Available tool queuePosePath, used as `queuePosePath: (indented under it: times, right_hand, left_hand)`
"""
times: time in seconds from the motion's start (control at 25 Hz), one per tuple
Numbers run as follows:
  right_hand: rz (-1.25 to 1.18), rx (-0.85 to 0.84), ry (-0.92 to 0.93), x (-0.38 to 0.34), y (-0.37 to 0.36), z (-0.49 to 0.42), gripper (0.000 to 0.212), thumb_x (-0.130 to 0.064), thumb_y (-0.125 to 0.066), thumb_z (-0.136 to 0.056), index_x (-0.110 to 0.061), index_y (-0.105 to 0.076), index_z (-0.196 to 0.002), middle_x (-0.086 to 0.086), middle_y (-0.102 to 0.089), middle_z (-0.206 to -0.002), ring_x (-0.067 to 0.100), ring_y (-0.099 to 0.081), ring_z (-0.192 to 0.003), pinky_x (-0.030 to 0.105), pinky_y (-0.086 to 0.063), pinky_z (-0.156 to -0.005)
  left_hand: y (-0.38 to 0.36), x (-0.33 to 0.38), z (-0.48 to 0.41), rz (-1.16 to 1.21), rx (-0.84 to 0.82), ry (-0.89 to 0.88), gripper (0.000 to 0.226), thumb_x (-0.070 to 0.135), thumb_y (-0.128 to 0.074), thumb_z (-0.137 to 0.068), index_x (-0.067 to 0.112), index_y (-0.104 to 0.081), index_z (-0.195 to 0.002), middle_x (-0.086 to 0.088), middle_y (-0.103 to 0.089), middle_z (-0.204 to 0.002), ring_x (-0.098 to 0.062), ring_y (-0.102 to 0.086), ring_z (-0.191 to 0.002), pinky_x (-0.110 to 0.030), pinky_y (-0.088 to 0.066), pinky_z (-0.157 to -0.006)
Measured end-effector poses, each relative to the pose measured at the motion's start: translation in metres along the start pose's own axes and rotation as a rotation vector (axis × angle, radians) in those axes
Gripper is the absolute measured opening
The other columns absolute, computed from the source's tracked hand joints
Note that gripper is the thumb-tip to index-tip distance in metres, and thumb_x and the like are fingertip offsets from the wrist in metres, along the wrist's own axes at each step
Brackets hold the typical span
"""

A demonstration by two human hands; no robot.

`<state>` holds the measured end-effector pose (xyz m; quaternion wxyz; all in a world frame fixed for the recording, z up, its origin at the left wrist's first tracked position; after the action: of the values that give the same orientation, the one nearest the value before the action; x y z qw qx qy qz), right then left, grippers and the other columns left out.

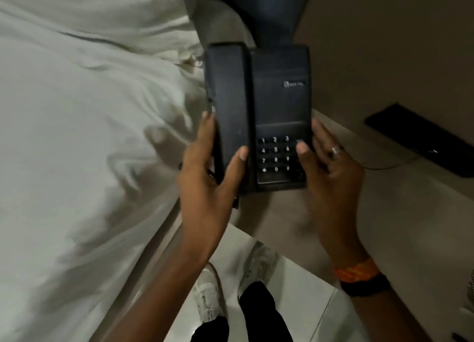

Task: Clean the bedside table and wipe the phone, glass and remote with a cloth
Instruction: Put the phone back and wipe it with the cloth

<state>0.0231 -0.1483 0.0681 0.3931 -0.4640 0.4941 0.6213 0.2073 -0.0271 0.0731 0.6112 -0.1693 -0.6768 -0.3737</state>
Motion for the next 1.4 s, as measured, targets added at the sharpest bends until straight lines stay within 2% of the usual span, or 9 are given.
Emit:
queuePosePath:
  times: [0.12, 0.16, 0.24, 0.36, 0.48, 0.6, 0.96, 1.16, 1.4]
  right_hand:
    - [-0.058, 0.087, -0.174, 0.067, 0.036, 0.001, 0.045, -0.001, -0.064, -0.098, -0.03, -0.06, -0.132, -0.027, -0.075, -0.106, -0.012, -0.07, -0.101, 0.01, -0.056, -0.085]
    - [-0.064, 0.126, -0.225, 0.089, 0.046, 0.001, 0.046, 0.001, -0.063, -0.098, -0.03, -0.06, -0.131, -0.027, -0.077, -0.104, -0.01, -0.071, -0.101, 0.01, -0.056, -0.084]
    - [-0.048, 0.188, -0.321, 0.131, 0.06, 0.002, 0.044, 0.002, -0.063, -0.097, -0.021, -0.062, -0.135, -0.005, -0.078, -0.119, 0.001, -0.073, -0.107, 0.016, -0.059, -0.088]
    - [-0.009, 0.238, -0.398, 0.171, 0.065, 0.002, 0.043, -0.001, -0.063, -0.098, -0.017, -0.061, -0.138, 0.006, -0.07, -0.131, 0.02, -0.07, -0.116, 0.044, -0.057, -0.105]
    - [-0.048, 0.27, -0.505, 0.201, 0.061, 0.005, 0.045, -0.003, -0.062, -0.099, -0.012, -0.057, -0.143, 0.012, -0.066, -0.14, 0.026, -0.066, -0.126, 0.052, -0.052, -0.11]
    - [-0.048, 0.271, -0.548, 0.214, 0.058, 0.007, 0.047, -0.006, -0.063, -0.099, -0.013, -0.055, -0.145, 0.009, -0.062, -0.146, 0.019, -0.062, -0.131, 0.044, -0.05, -0.114]
    - [-0.025, 0.136, -0.459, 0.198, 0.018, -0.064, 0.046, 0.008, -0.056, -0.098, -0.003, -0.049, -0.143, 0.016, -0.058, -0.148, 0.023, -0.056, -0.139, 0.034, -0.048, -0.115]
    - [-0.062, 0.098, -0.453, 0.201, 0.008, -0.067, 0.049, 0.009, -0.053, -0.099, -0.007, -0.042, -0.145, 0.014, -0.058, -0.148, 0.014, -0.061, -0.124, 0.004, -0.054, -0.078]
    - [-0.102, 0.028, -0.432, 0.2, -0.001, -0.073, 0.07, 0.016, -0.043, -0.1, -0.013, -0.024, -0.161, 0.008, -0.038, -0.164, 0.009, -0.044, -0.136, -0.005, -0.046, -0.075]
  left_hand:
    - [-0.064, -0.022, -0.008, -0.022, -0.258, 0.016, 0.057, 0.032, -0.064, -0.096, 0.039, -0.041, -0.149, 0.006, -0.053, -0.152, -0.011, -0.051, -0.138, -0.048, -0.051, -0.108]
    - [-0.085, -0.03, -0.011, -0.018, -0.343, 0.003, 0.054, 0.029, -0.063, -0.098, 0.043, -0.042, -0.145, 0.014, -0.057, -0.144, -0.003, -0.054, -0.133, -0.043, -0.053, -0.106]
    - [-0.122, -0.043, -0.018, -0.056, -0.483, -0.047, 0.049, 0.022, -0.062, -0.1, 0.036, -0.044, -0.144, 0.028, -0.058, -0.129, 0.01, -0.058, -0.118, -0.027, -0.055, -0.101]
    - [-0.161, -0.063, -0.029, -0.101, -0.626, -0.086, 0.046, 0.016, -0.061, -0.101, 0.014, -0.048, -0.145, 0.016, -0.062, -0.127, 0.012, -0.063, -0.109, -0.009, -0.052, -0.089]
    - [-0.181, -0.083, -0.035, -0.136, -0.706, -0.06, 0.048, 0.015, -0.06, -0.101, 0.01, -0.045, -0.147, 0.0, -0.065, -0.131, 0.007, -0.065, -0.109, -0.015, -0.057, -0.09]
    - [-0.184, -0.101, -0.037, -0.125, -0.719, 0.012, 0.05, 0.014, -0.059, -0.102, 0.012, -0.043, -0.149, -0.007, -0.066, -0.134, -0.012, -0.068, -0.117, -0.036, -0.06, -0.096]
    - [-0.179, -0.108, -0.094, -0.159, -0.602, 0.051, 0.054, 0.008, -0.058, -0.102, 0.006, -0.039, -0.153, -0.012, -0.062, -0.141, -0.021, -0.06, -0.131, -0.049, -0.049, -0.111]
    - [-0.18, -0.108, -0.101, -0.245, -0.613, 0.042, 0.061, 0.008, -0.055, -0.103, 0.01, -0.029, -0.158, -0.01, -0.056, -0.149, -0.022, -0.052, -0.139, -0.048, -0.044, -0.116]
    - [-0.182, -0.105, -0.099, -0.317, -0.61, 0.005, 0.063, 0.008, -0.053, -0.104, 0.009, -0.023, -0.16, -0.01, -0.051, -0.154, -0.023, -0.047, -0.143, -0.045, -0.039, -0.119]
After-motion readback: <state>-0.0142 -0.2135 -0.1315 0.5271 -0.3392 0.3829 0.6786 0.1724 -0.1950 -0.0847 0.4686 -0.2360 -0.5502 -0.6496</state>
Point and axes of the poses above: each hand's wrist, its own z-axis away from the middle knuckle, its own y-axis out of the back of the hand, x = y × z, the point moved 10 cm from there along -z, towards the middle knuckle
